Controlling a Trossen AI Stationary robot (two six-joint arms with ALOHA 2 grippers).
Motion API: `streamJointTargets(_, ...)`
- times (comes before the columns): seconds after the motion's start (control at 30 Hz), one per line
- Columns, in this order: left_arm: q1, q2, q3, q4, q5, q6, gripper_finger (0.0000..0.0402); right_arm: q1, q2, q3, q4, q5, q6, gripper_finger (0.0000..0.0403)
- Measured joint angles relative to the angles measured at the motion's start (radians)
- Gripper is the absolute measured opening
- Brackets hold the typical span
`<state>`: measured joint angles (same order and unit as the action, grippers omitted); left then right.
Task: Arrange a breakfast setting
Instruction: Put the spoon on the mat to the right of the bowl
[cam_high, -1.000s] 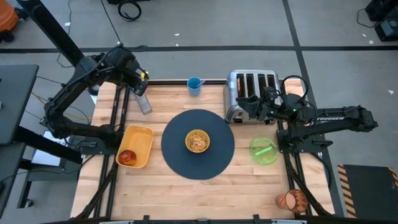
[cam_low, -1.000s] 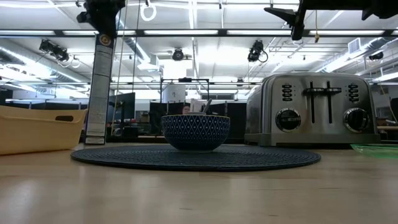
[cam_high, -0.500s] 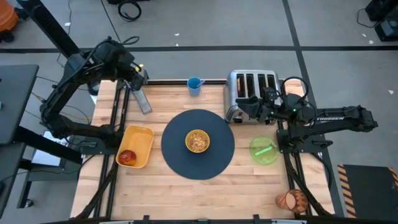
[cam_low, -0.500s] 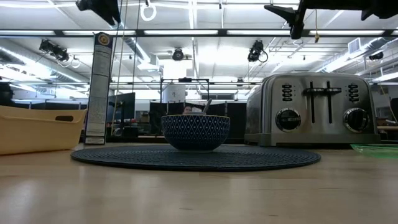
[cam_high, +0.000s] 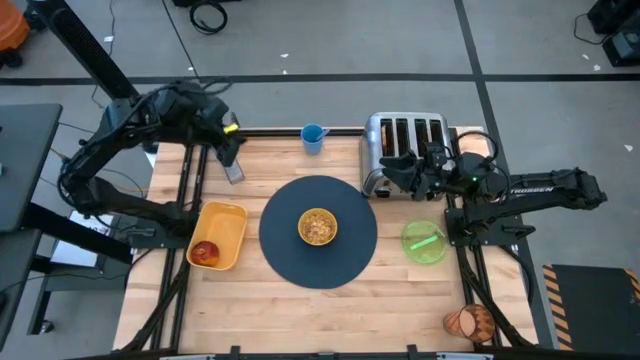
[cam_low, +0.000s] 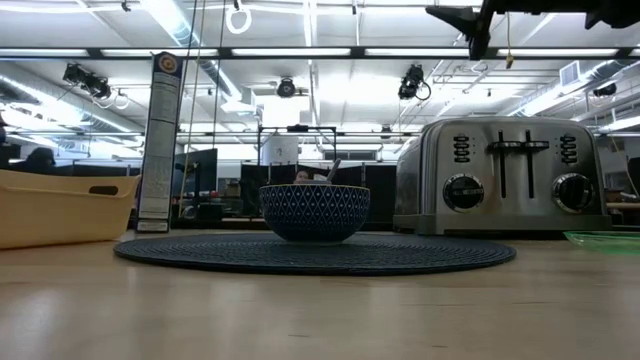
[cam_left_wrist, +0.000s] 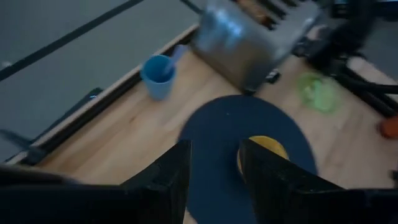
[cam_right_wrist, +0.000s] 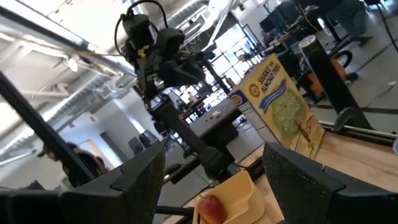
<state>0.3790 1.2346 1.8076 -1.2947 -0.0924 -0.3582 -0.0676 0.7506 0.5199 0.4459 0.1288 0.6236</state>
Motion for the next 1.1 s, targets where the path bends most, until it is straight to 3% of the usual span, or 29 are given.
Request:
streamJointTargets(0.3, -0.248, 0.000, 0.000, 0.030, -0.150, -0.102, 0.0144, 0.174, 0.004, 0.070, -0.083, 0.168, -0.120, 0.0273)
streamJointTargets(0.57, -0.422, 0.000, 0.000, 0.047, -0.295, -0.181, 0.0144, 0.328, 0.118, 0.191, -0.169, 0.315, -0.156, 0.0273)
streamJointTargets(0.87, -0.508, -0.006, 0.000, 0.057, -0.421, -0.260, 0.0144, 0.441, 0.337, 0.375, -0.210, 0.456, -0.206, 0.0262)
streamJointTargets(1.1, -0.515, -0.006, 0.000, 0.054, -0.432, -0.259, 0.0144, 0.415, 0.542, 0.601, -0.378, 0.506, -0.155, 0.0261)
